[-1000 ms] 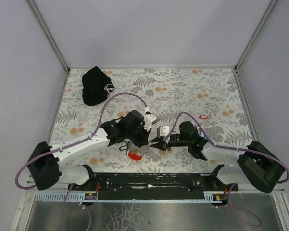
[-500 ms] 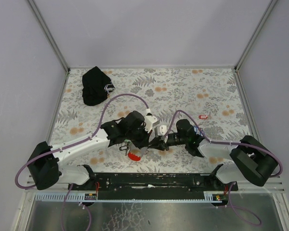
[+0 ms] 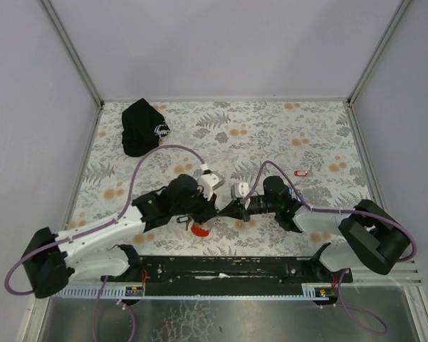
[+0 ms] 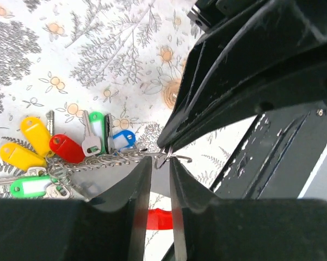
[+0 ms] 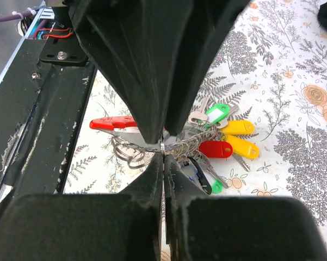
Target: Put the keys on the keyring
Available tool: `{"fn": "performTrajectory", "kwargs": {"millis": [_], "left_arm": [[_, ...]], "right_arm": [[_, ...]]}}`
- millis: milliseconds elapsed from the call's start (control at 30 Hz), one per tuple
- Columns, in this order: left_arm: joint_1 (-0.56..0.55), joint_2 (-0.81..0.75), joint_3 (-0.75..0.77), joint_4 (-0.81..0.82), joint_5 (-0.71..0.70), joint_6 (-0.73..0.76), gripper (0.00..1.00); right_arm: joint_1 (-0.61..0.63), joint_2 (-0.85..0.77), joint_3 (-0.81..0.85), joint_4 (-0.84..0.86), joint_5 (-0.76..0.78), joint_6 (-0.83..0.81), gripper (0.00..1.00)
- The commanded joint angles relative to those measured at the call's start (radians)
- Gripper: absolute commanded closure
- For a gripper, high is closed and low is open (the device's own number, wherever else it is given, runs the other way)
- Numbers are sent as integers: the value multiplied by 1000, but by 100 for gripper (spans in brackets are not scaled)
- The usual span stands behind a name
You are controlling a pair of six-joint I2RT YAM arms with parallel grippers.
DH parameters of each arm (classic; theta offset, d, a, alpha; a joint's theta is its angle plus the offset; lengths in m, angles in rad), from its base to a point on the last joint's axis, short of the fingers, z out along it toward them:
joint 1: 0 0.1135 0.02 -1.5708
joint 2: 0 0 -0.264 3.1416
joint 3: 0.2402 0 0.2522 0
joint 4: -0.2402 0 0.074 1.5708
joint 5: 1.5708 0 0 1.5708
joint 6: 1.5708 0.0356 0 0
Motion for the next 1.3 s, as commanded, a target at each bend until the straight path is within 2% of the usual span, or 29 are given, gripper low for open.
{"fn": "performTrajectory", "kwargs": {"millis": [0, 133, 233, 533, 900, 1267], "left_arm": [[24, -175, -175, 339, -98, -88, 79], [102, -352, -364, 560, -81, -154, 75], [138, -418, -470, 692, -26, -181, 73], [154, -394, -694, 1057, 25, -252, 69], [154, -252, -749, 1301, 65, -309, 62], [154, -92, -721, 1406, 109, -299, 64]], "right_arm": [[-9, 12, -10, 143, 5, 58, 100], [-9, 23, -18, 178, 15, 86, 100], [-9, 27, -34, 215, 28, 106, 100], [-9, 29, -56, 267, 52, 142, 100], [-9, 51, -62, 313, 53, 169, 100], [-9, 57, -63, 331, 44, 183, 100]]}}
